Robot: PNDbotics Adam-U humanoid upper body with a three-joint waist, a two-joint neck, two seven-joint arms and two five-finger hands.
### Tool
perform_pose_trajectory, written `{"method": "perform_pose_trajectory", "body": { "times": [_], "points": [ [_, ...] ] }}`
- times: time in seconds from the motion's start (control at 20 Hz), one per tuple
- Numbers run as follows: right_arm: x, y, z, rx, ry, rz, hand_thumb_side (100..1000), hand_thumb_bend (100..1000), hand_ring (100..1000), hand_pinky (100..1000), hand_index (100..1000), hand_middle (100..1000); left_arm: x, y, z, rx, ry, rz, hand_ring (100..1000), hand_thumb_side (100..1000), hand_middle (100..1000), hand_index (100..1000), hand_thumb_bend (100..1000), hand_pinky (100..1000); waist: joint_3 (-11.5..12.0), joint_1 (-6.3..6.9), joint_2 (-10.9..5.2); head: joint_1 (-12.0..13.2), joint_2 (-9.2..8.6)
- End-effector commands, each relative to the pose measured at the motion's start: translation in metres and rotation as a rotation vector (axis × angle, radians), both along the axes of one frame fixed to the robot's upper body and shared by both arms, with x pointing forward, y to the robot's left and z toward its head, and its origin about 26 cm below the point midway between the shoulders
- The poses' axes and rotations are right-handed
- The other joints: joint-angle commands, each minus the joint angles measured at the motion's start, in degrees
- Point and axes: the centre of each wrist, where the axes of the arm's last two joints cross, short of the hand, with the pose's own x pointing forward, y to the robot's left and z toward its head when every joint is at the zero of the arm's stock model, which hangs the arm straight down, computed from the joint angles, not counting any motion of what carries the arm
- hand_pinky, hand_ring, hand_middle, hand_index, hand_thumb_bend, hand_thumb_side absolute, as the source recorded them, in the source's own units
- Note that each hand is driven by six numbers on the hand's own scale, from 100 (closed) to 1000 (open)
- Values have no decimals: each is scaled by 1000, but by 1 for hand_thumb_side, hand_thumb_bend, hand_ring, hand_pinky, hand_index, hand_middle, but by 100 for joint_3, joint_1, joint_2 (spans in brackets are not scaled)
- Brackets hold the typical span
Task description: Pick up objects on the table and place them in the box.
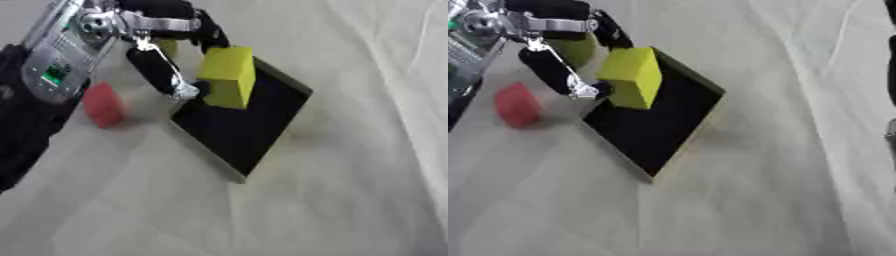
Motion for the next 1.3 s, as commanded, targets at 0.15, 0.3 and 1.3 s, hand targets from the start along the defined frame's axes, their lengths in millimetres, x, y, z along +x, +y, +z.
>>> {"method": "perform_pose_trajectory", "body": {
  "times": [0.15,0.3,1.3],
  "points": [
    [-3,2,8,-6,-30,13,665,100,874,839,775,715,8,-2,-10,61,-29,13,781,329,666,818,360,826,-26,65,-130,10,24],
    [-3,2,9,-2,-28,14,666,100,874,839,775,715,12,-3,-20,93,-17,11,790,383,678,838,400,833,-32,84,-108,-10,45],
    [-4,0,5,-6,-5,1,667,100,873,838,773,713,-3,16,7,-8,-82,-38,890,561,784,929,537,941,60,137,-124,-108,161]
  ]
}}
